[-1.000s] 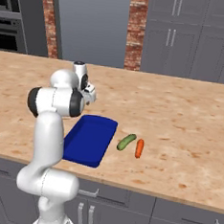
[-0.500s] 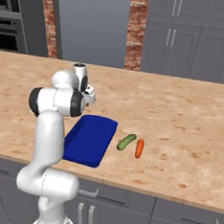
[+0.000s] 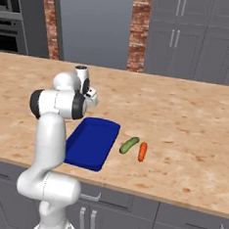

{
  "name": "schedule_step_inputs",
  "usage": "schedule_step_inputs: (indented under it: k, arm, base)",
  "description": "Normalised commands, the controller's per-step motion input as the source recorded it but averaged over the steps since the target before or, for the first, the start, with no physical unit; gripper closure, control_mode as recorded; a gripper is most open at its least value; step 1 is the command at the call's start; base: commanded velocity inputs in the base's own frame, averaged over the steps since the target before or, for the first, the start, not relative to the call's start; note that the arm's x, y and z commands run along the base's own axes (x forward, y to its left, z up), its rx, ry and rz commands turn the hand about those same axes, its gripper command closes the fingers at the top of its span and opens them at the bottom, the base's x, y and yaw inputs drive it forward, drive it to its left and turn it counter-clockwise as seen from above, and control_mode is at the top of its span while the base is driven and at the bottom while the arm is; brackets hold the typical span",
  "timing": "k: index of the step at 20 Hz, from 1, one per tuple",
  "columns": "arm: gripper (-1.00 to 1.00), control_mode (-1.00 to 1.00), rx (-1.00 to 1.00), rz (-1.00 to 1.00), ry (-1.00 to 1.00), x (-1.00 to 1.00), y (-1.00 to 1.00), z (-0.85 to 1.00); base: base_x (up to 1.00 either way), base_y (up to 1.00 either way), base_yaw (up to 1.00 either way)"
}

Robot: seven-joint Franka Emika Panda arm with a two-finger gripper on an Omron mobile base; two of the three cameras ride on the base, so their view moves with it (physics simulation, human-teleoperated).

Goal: Place the two vegetables and bowl onto the tray for setting up a vegetable dip station.

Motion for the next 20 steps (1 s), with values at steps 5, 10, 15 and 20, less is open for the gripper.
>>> schedule_step_inputs:
  k: [5, 10, 15, 20]
  arm:
    - [1.0, -1.0, 0.0, -0.02, -0.04, -0.13, -0.19, 0.25]
    - [1.0, -1.0, 0.0, -0.06, 0.0, -0.3, -0.52, 0.47]
    - [1.0, -1.0, 0.01, -0.08, -0.01, -0.46, -0.7, 0.41]
    - [1.0, -1.0, 0.06, -0.19, 0.13, -0.14, -0.63, 0.46]
  base:
    - [0.0, 0.0, 0.0]
    - [0.0, 0.0, 0.0]
    - [0.0, 0.0, 0.0]
    - [0.0, 0.0, 0.0]
